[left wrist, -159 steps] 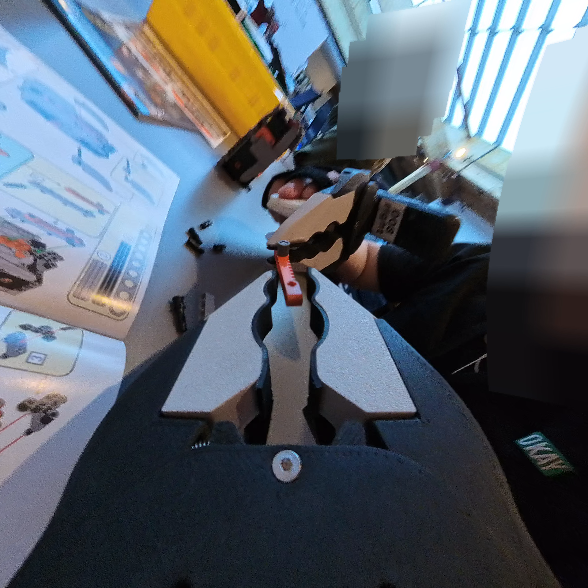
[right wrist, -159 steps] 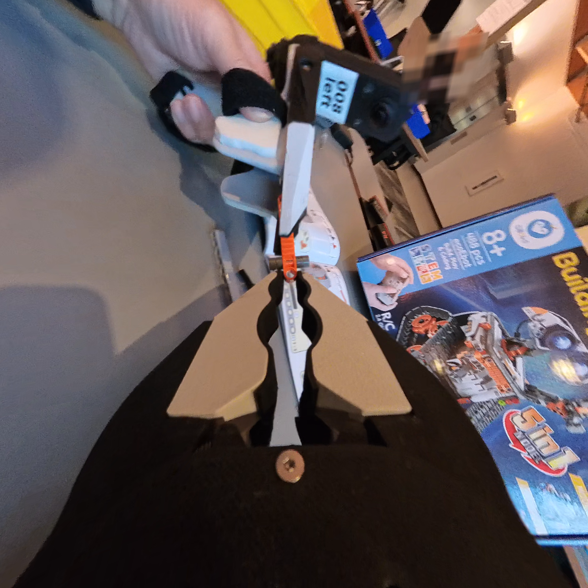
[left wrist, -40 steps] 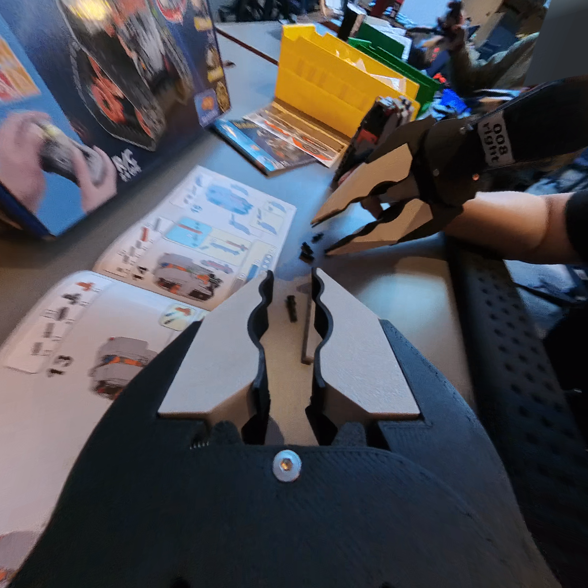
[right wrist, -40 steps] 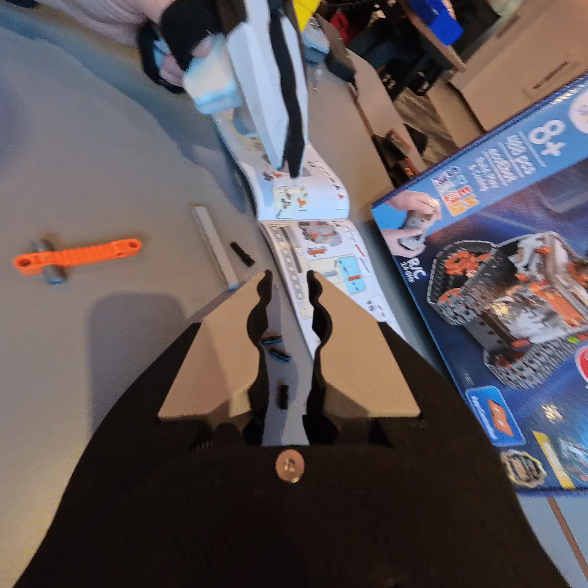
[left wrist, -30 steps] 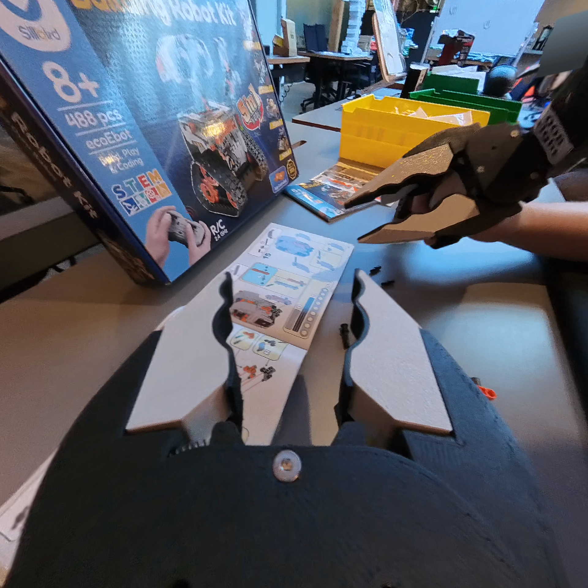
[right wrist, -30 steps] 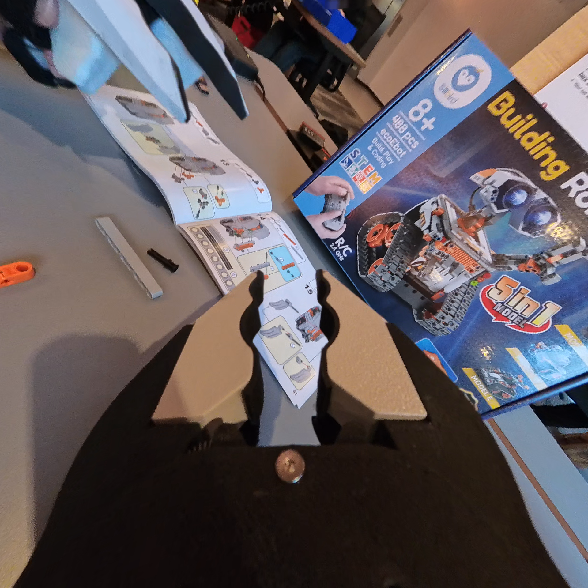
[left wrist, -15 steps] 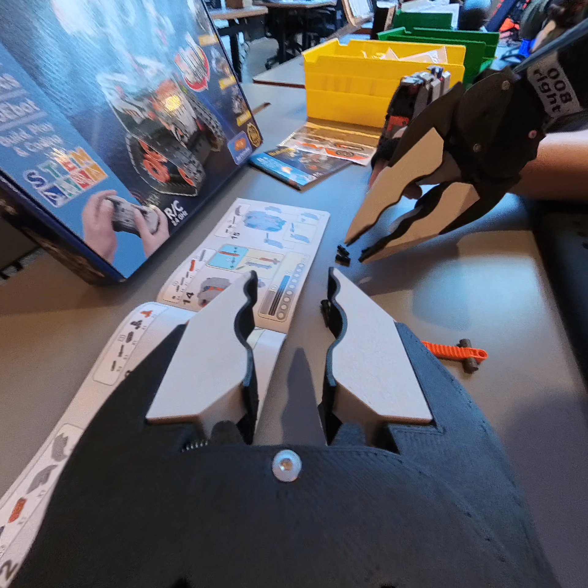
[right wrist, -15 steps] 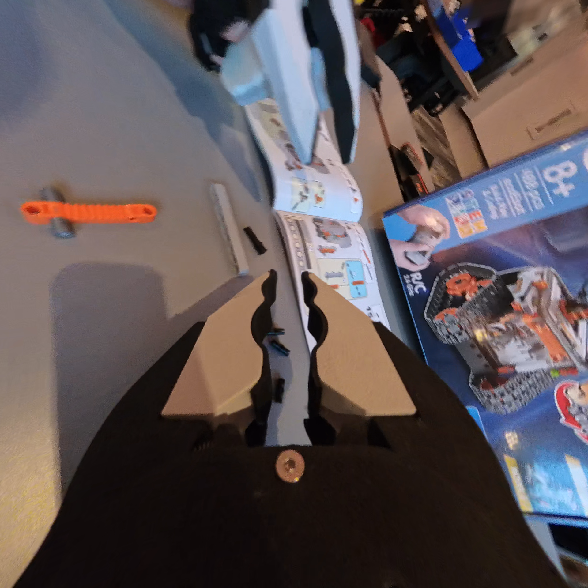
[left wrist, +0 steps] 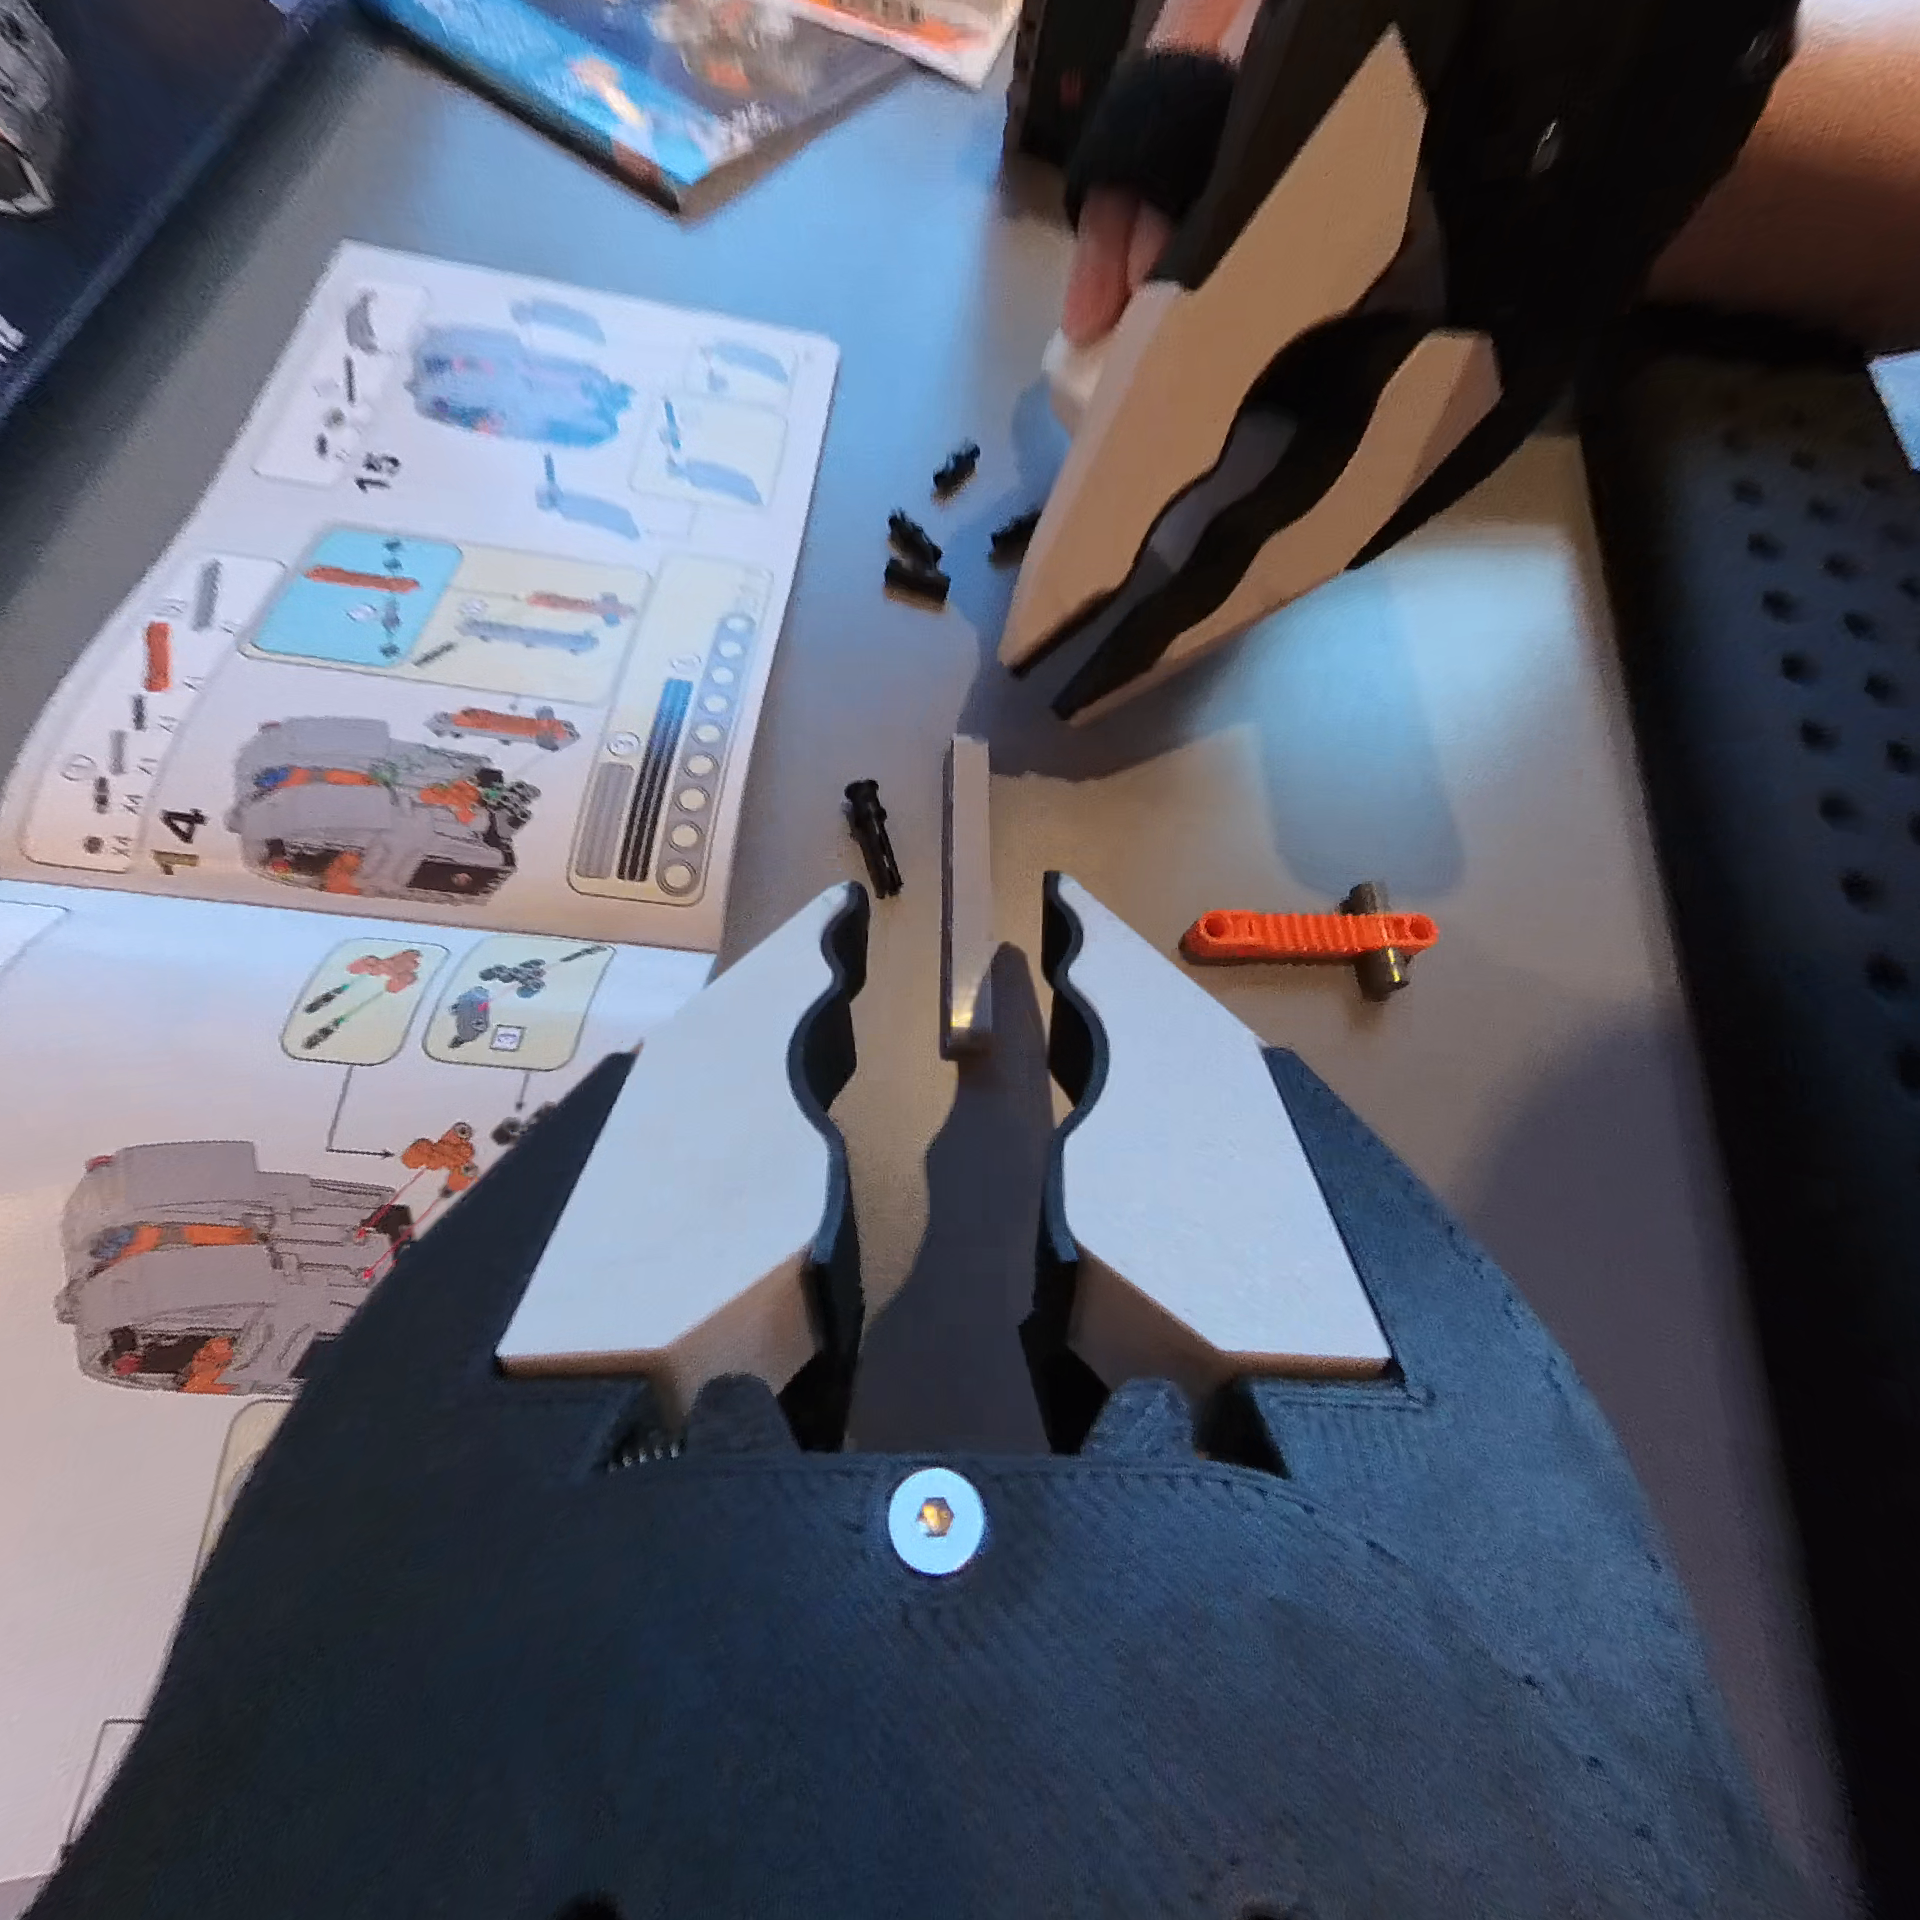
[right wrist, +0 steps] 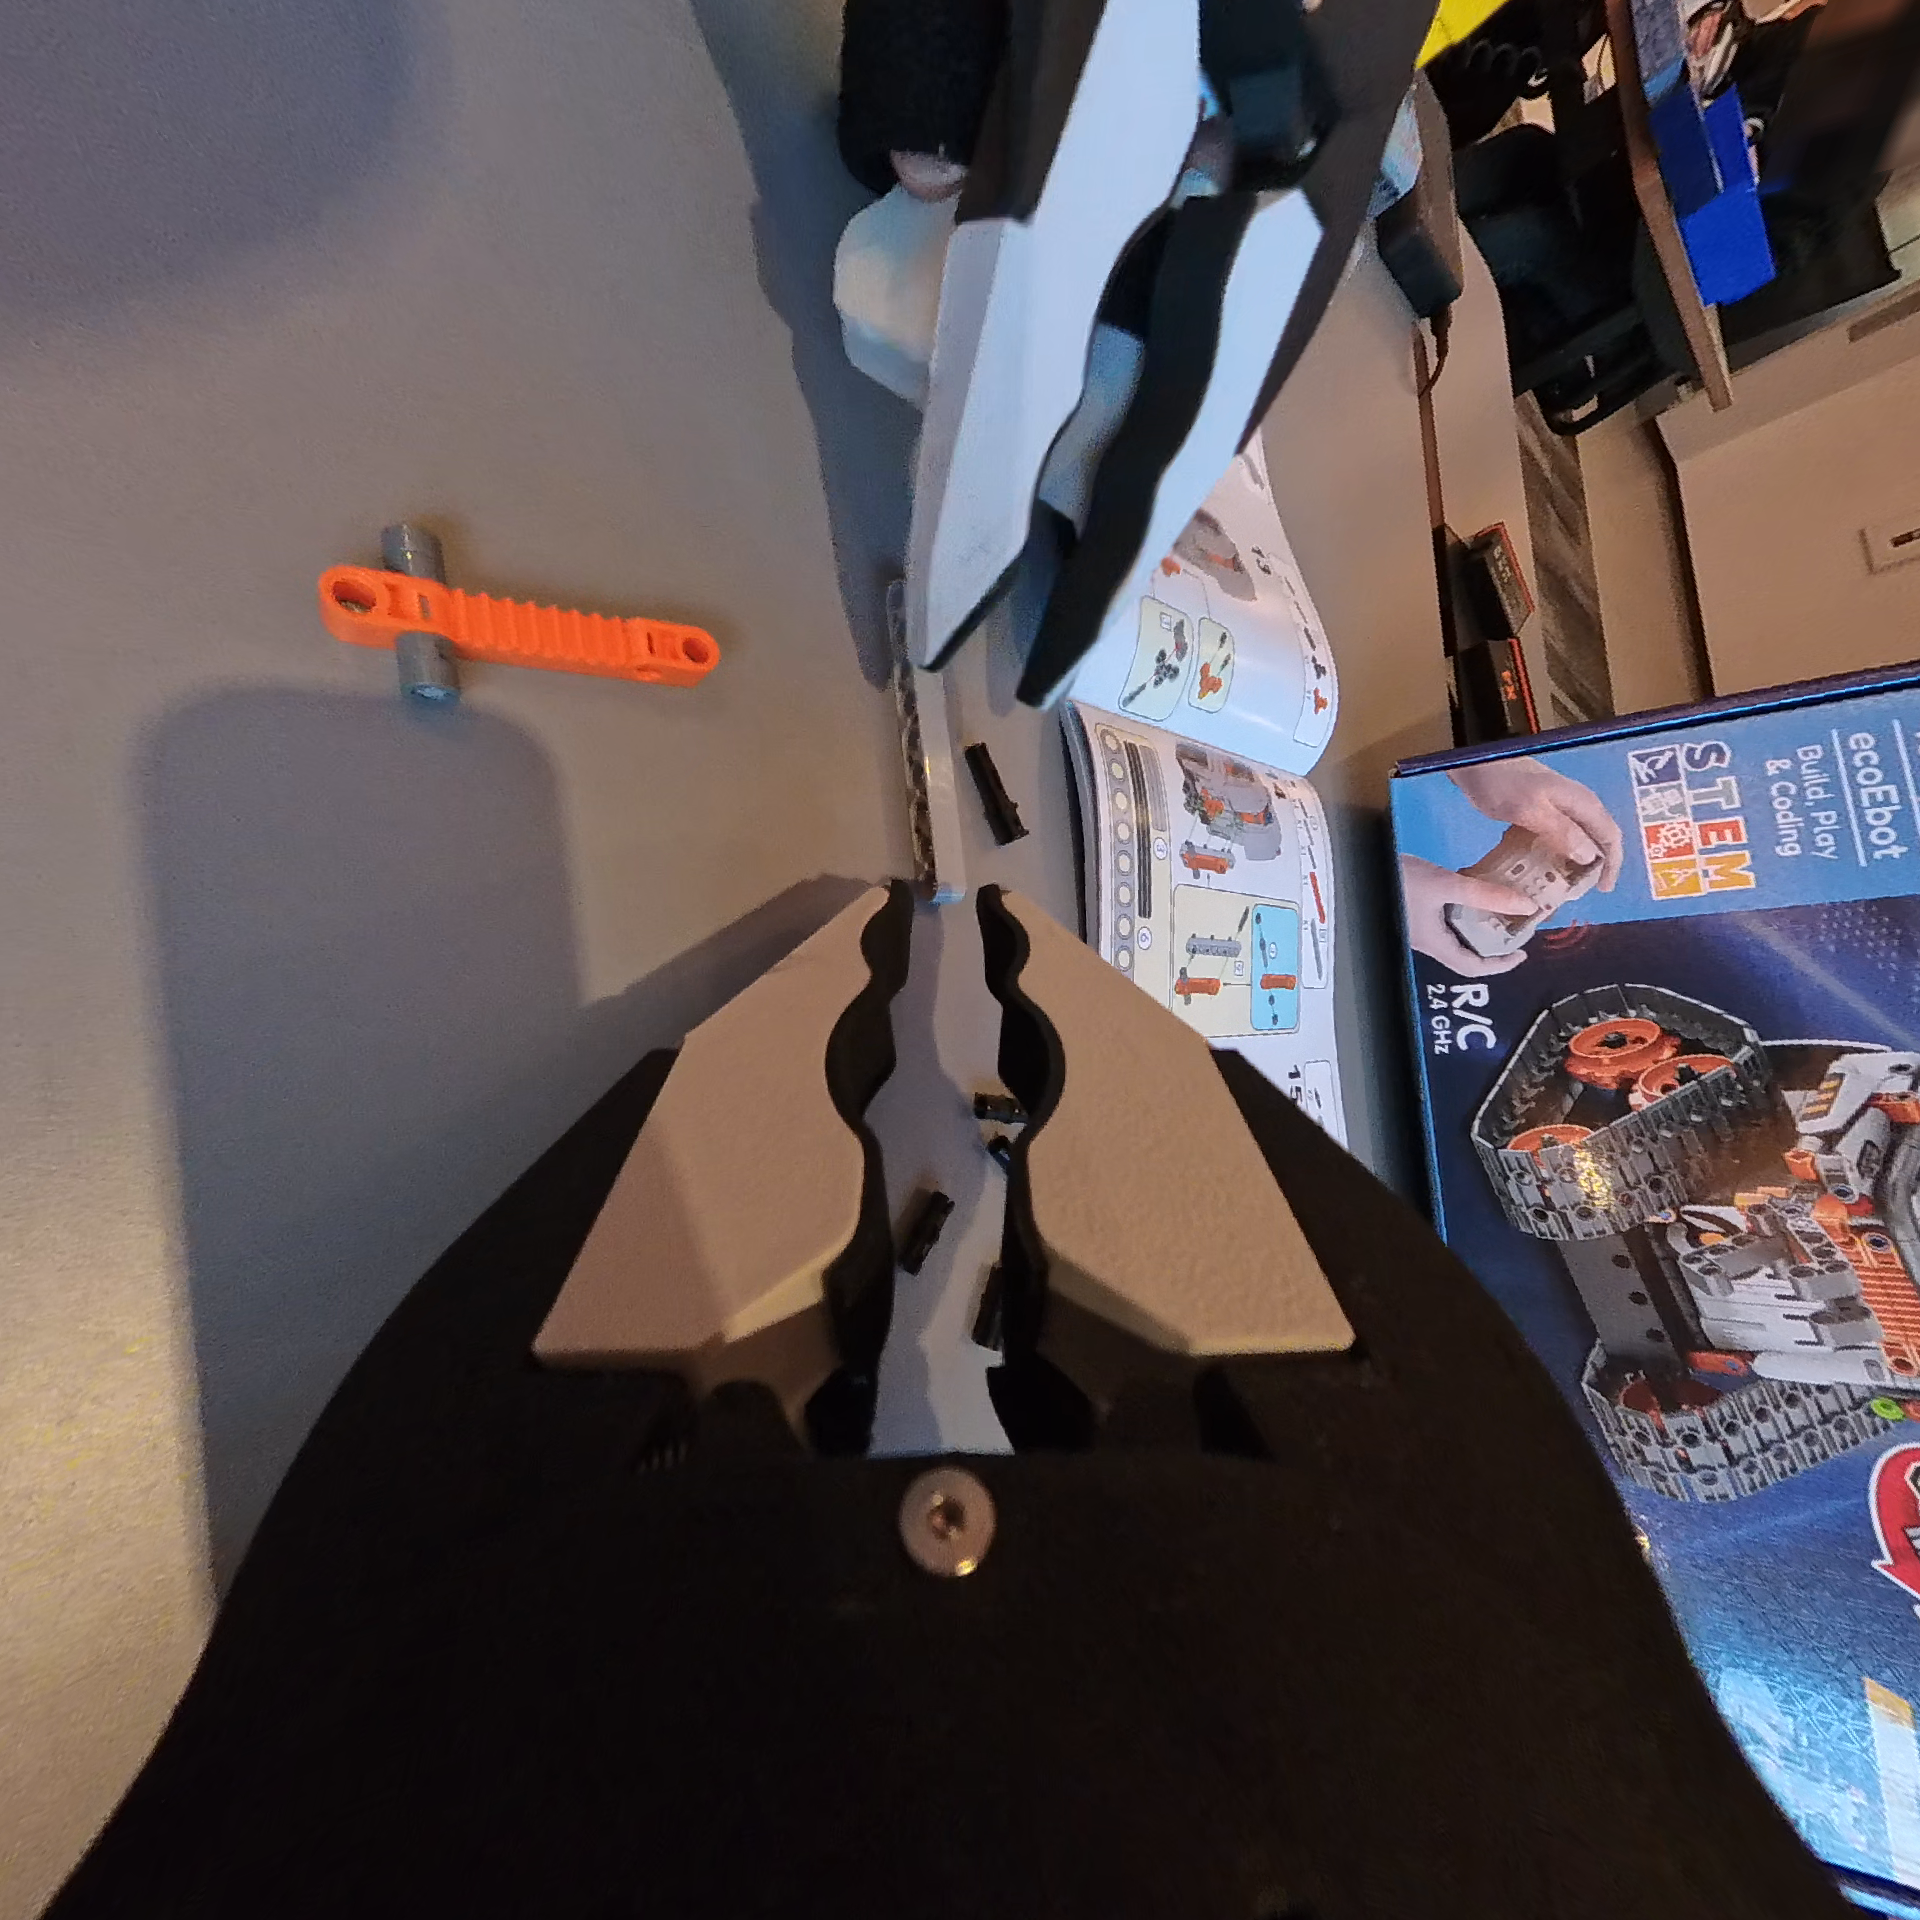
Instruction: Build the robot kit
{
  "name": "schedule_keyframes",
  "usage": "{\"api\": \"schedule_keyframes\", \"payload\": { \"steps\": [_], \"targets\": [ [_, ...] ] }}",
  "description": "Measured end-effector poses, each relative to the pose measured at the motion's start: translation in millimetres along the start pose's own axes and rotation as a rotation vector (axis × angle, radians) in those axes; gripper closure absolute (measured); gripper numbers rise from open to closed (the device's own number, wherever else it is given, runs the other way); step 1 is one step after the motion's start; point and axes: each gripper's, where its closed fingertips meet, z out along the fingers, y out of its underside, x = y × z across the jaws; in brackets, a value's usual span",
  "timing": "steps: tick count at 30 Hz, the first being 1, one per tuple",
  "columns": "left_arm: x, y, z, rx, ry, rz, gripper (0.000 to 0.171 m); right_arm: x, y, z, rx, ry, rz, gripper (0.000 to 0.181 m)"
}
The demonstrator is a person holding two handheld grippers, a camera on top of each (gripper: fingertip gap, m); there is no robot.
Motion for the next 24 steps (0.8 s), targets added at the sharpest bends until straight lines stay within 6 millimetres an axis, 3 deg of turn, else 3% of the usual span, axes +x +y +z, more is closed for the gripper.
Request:
{"api": "schedule_keyframes", "payload": {
  "steps": [3,11,22,24],
  "targets": [
    [4,8,5,-0.056,0.010,0.030,0.156,-1,1,1,-0.005,-0.004,-0.002,0.170],
    [5,14,5,-0.089,0.015,0.023,0.167,-1,3,1,-0.013,-0.004,-0.006,0.170],
    [13,20,-2,-0.114,0.075,0.019,0.167,15,13,-6,-0.048,0.053,-0.006,0.170],
    [15,17,-2,-0.101,0.092,0.010,0.157,22,19,-10,-0.064,0.083,0.001,0.170]
  ]
}}
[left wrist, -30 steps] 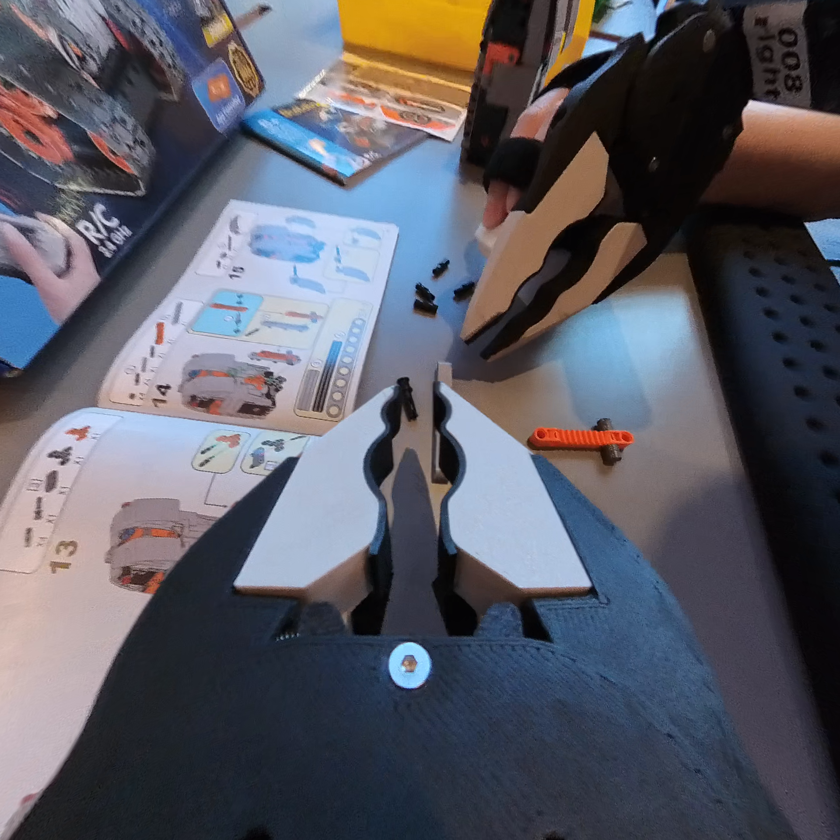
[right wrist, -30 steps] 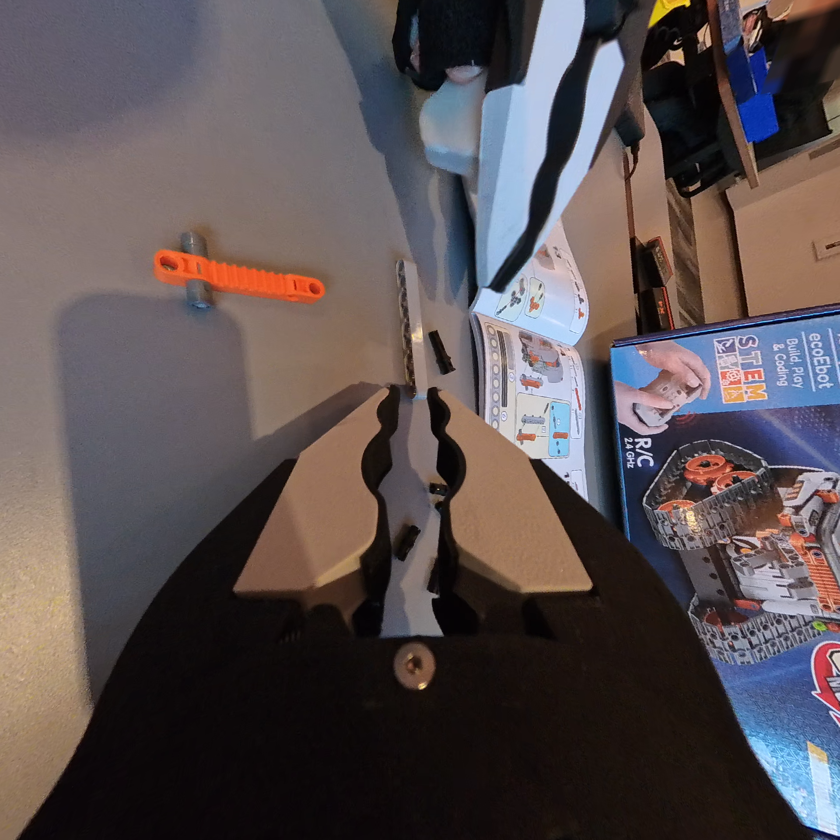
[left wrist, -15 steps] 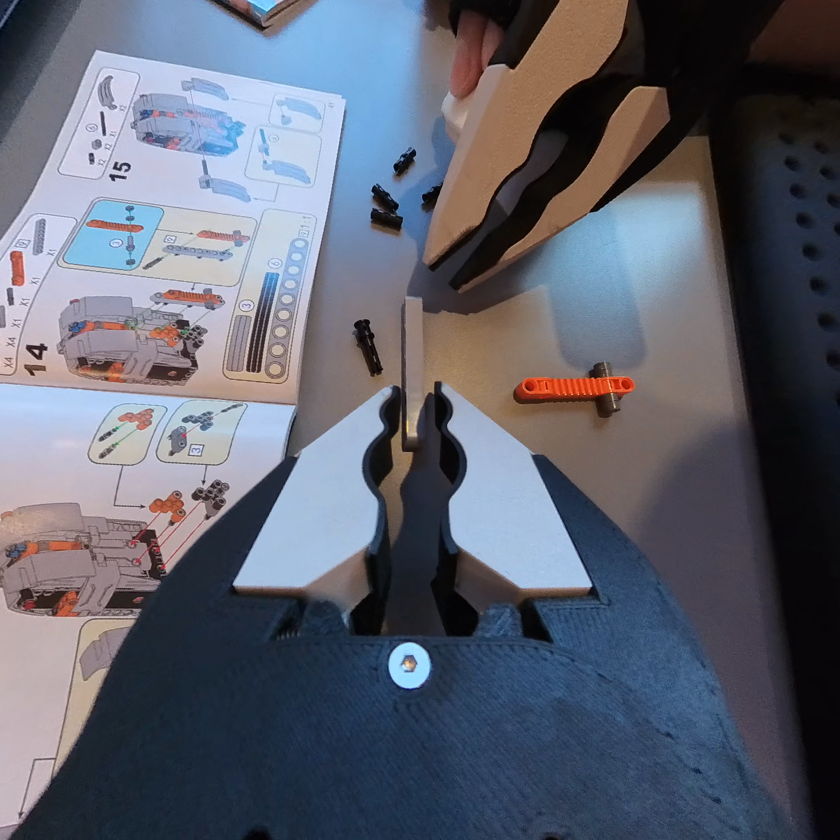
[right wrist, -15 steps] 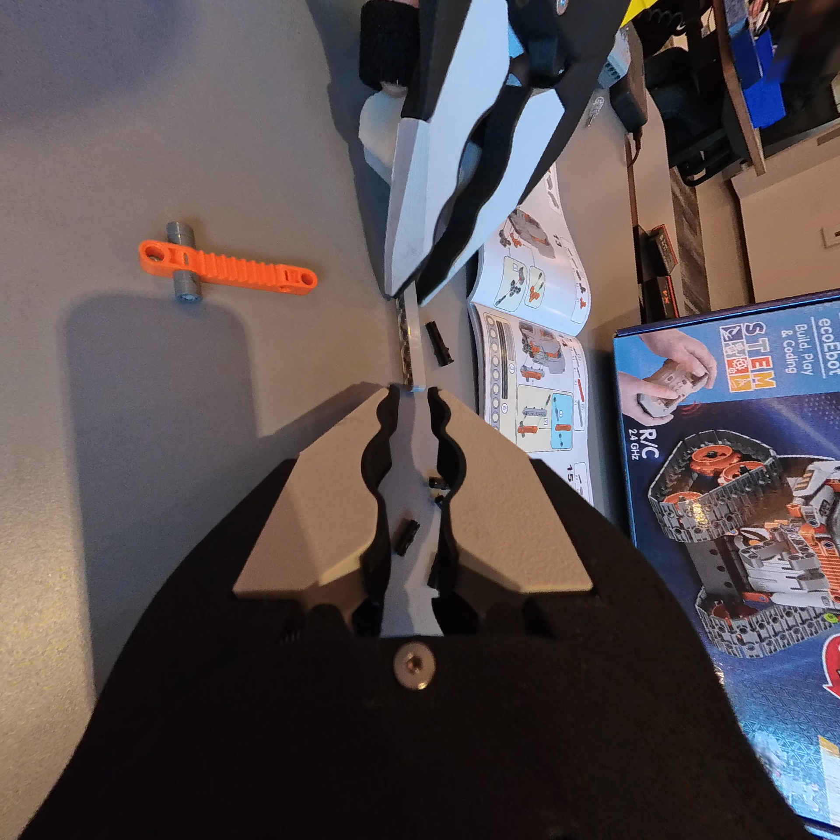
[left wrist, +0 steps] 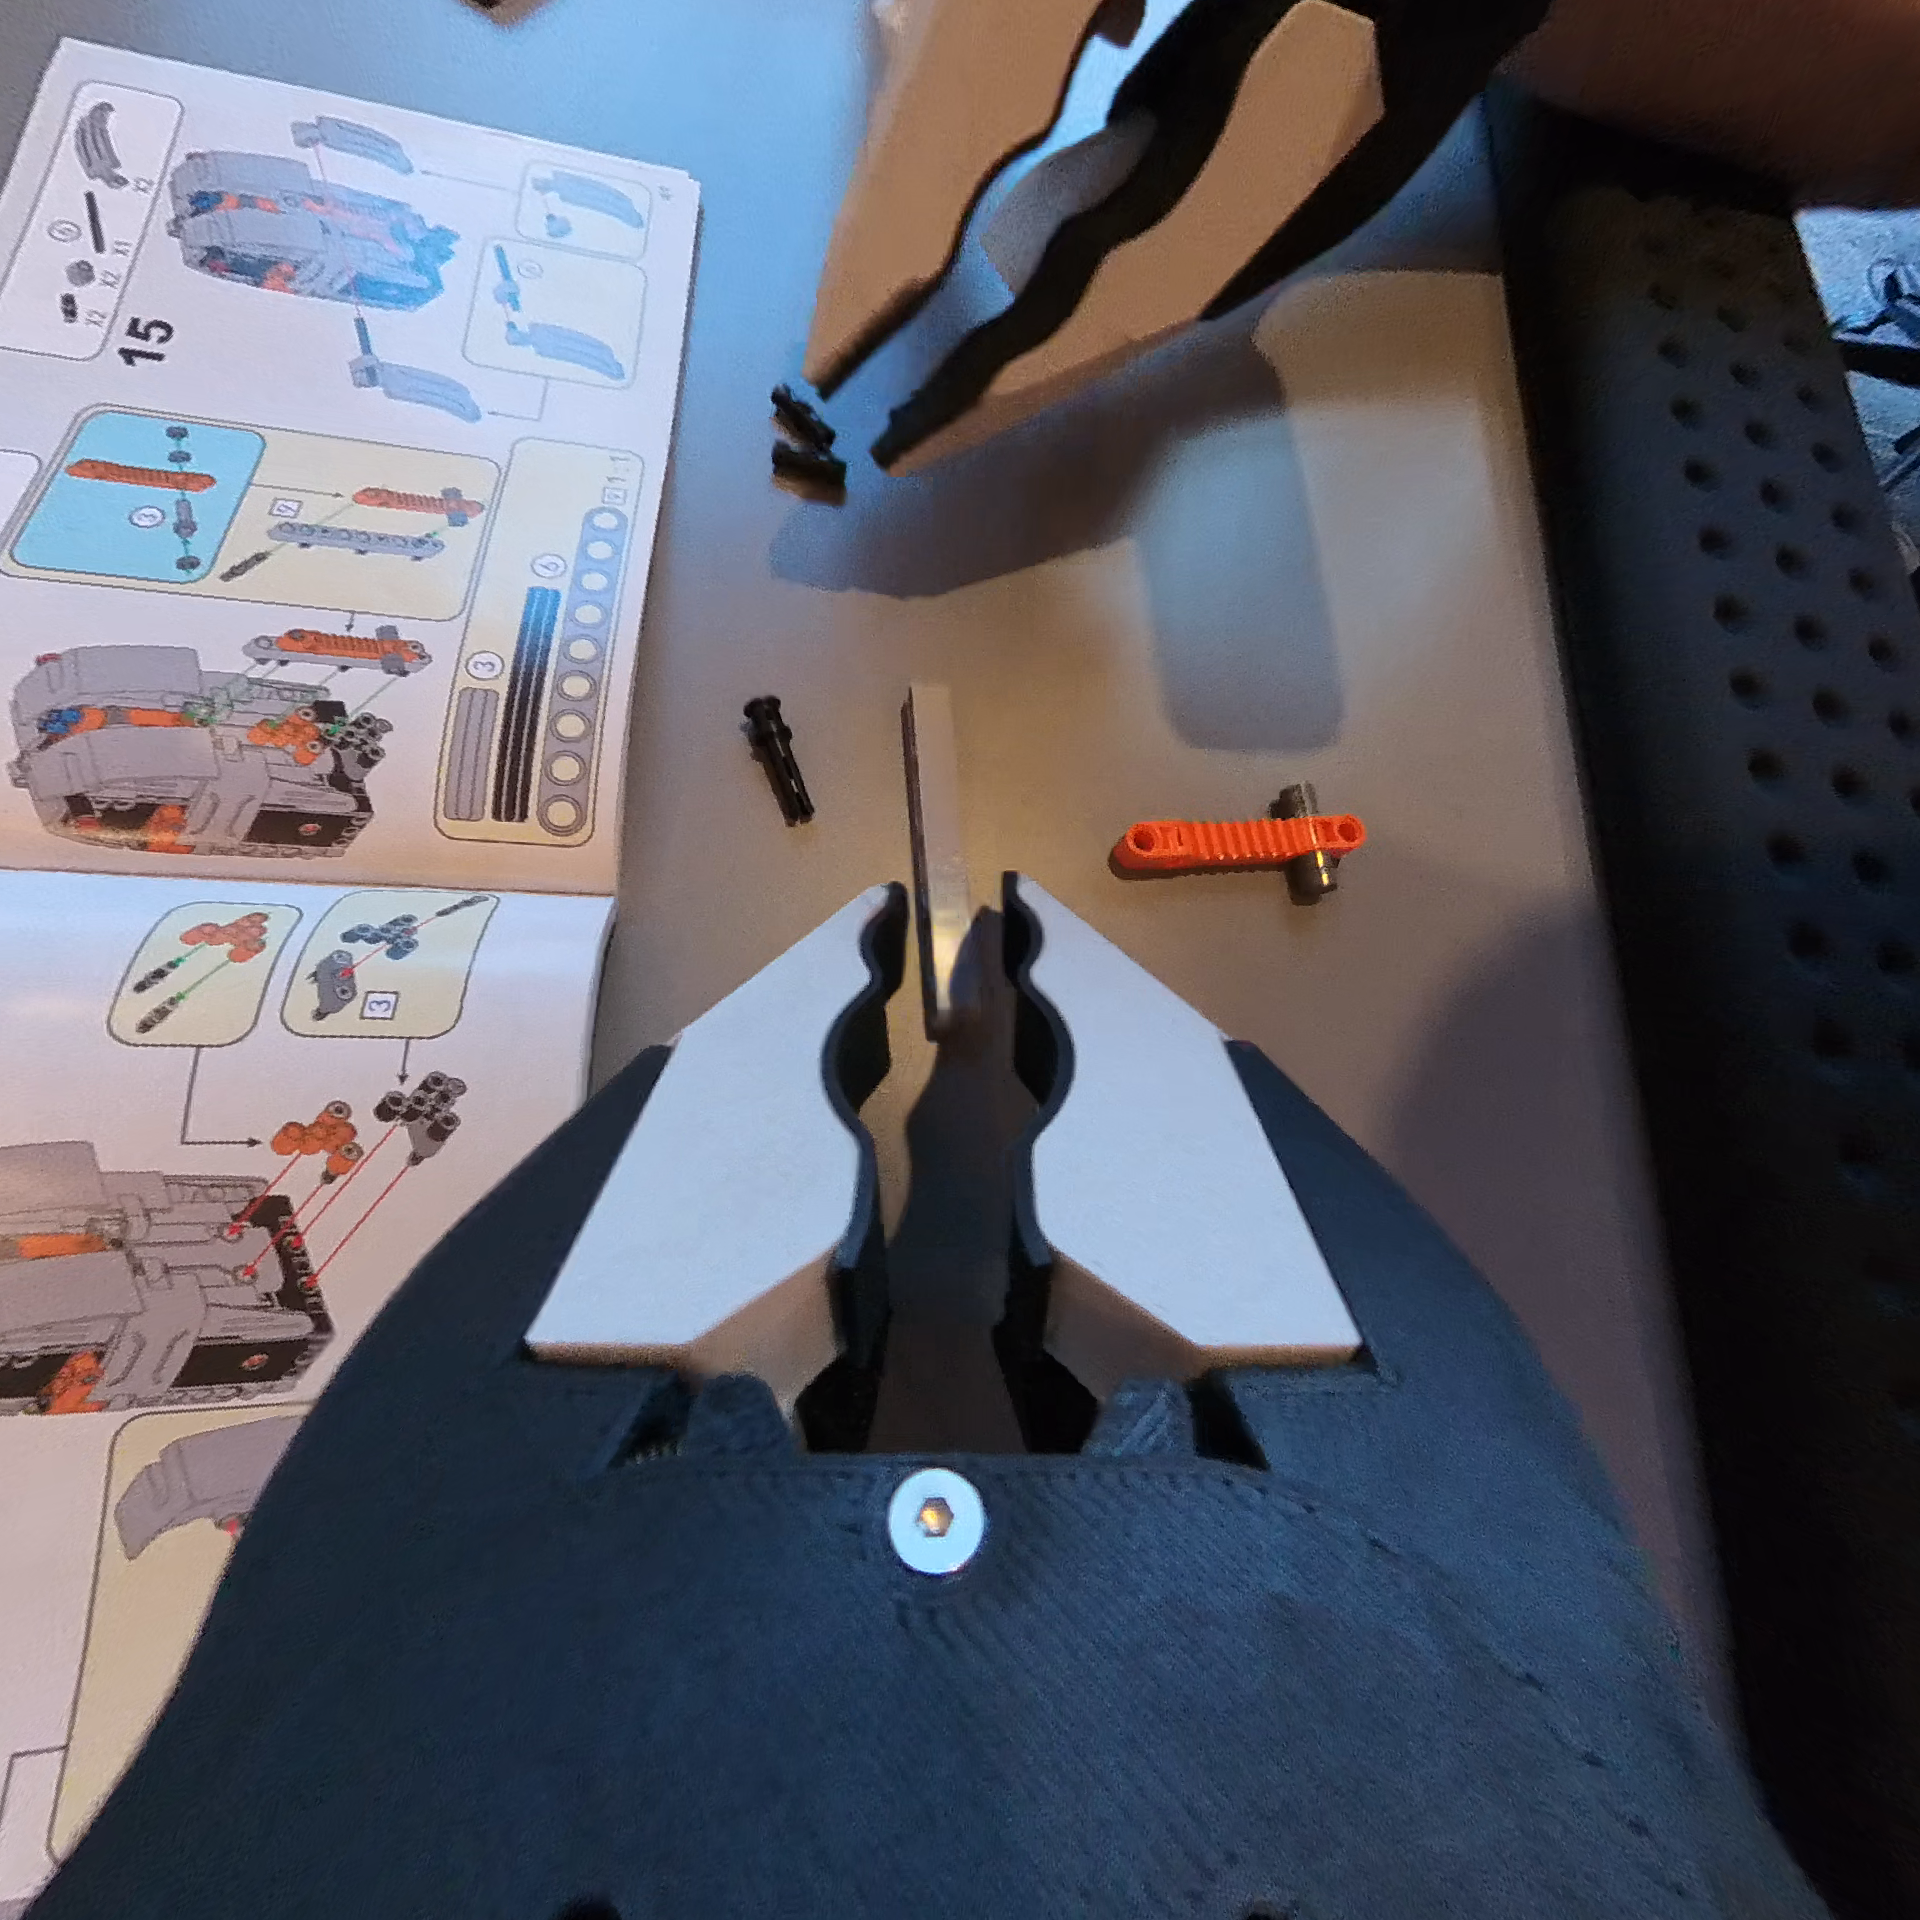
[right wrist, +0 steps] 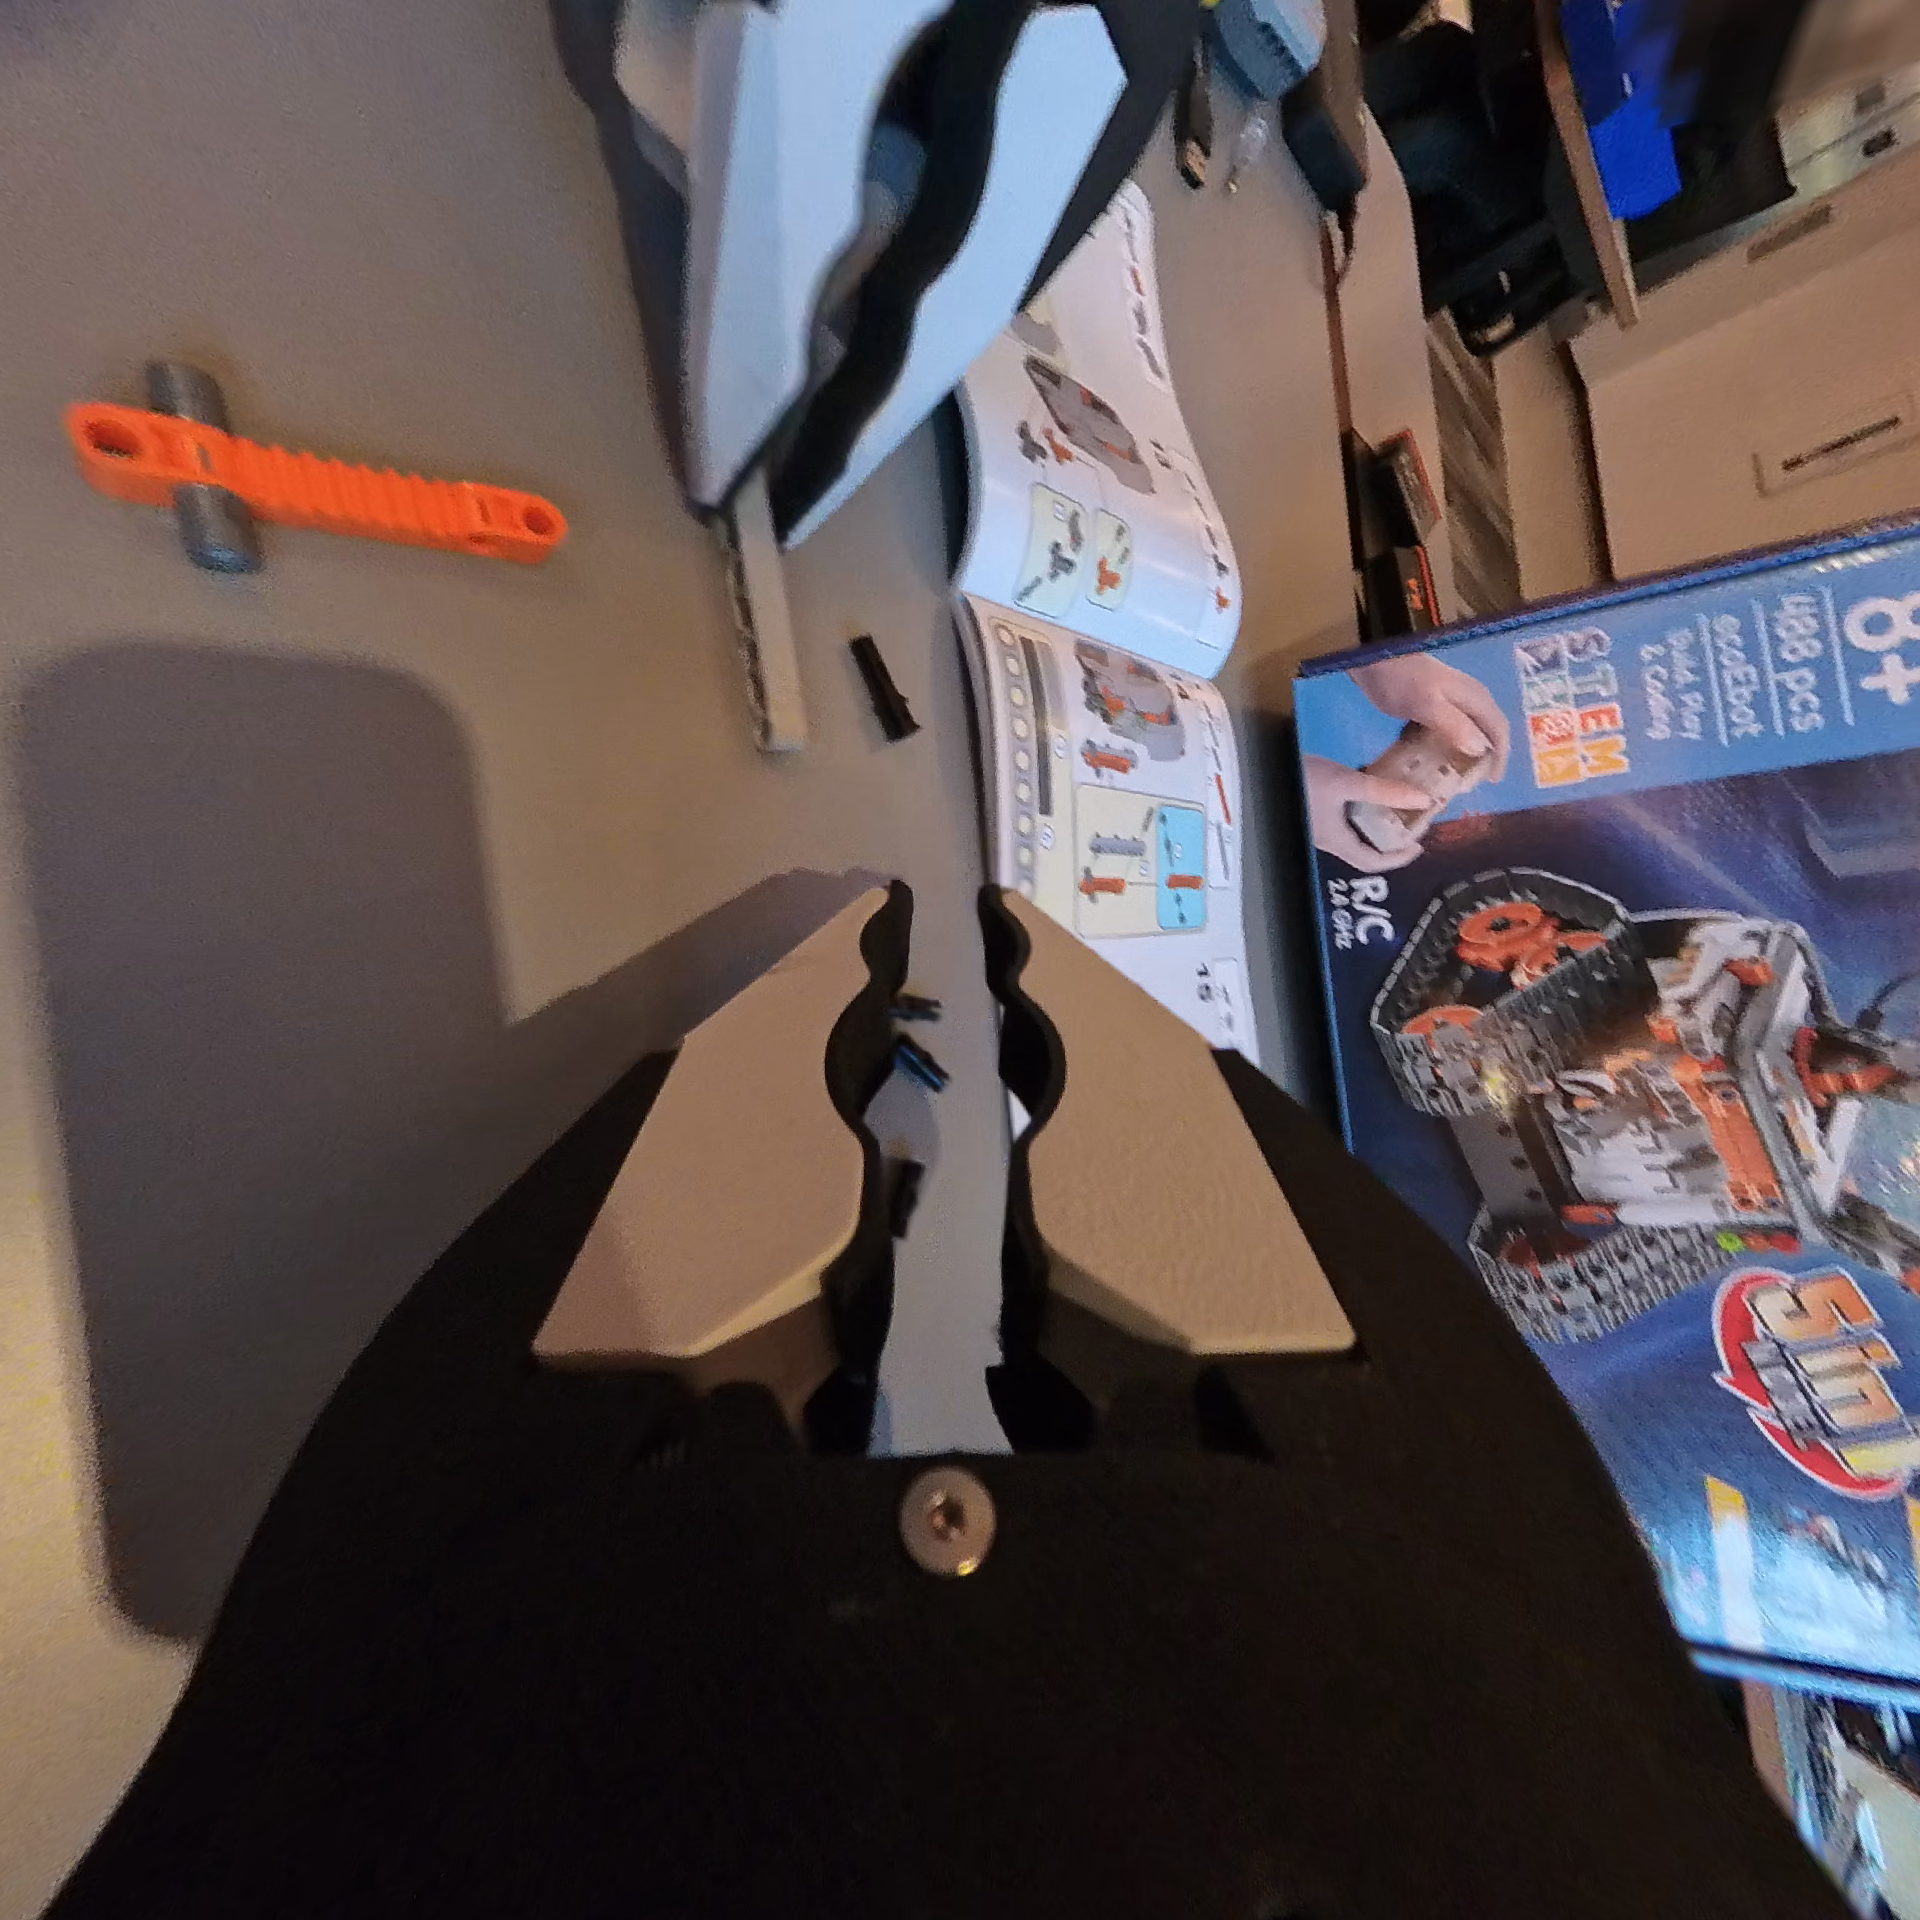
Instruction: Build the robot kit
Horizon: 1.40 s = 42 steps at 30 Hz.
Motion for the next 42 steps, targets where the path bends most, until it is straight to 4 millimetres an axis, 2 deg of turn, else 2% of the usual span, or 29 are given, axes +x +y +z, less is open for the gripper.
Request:
{"api": "schedule_keyframes", "payload": {
  "steps": [4,8,14,17,22,42],
  "targets": [
    [-2,-15,-9,0.089,0.000,-0.023,0.150,27,14,-9,-0.038,0.110,0.069,0.173],
    [-21,-29,-22,0.182,-0.116,-0.028,0.136,60,33,-19,-0.102,0.264,0.230,0.173],
    [-47,-46,-48,0.318,-0.317,-0.002,0.128,83,51,-32,-0.092,0.338,0.466,0.171],
    [-53,-54,-63,0.398,-0.370,-0.012,0.119,84,52,-34,-0.072,0.335,0.509,0.170],
    [-61,-60,-80,0.481,-0.433,-0.015,0.109,78,48,-29,-0.075,0.311,0.473,0.169],
    [-65,-58,-80,0.493,-0.453,-0.026,0.108,59,39,-15,-0.093,0.242,0.383,0.165]
  ]
}}
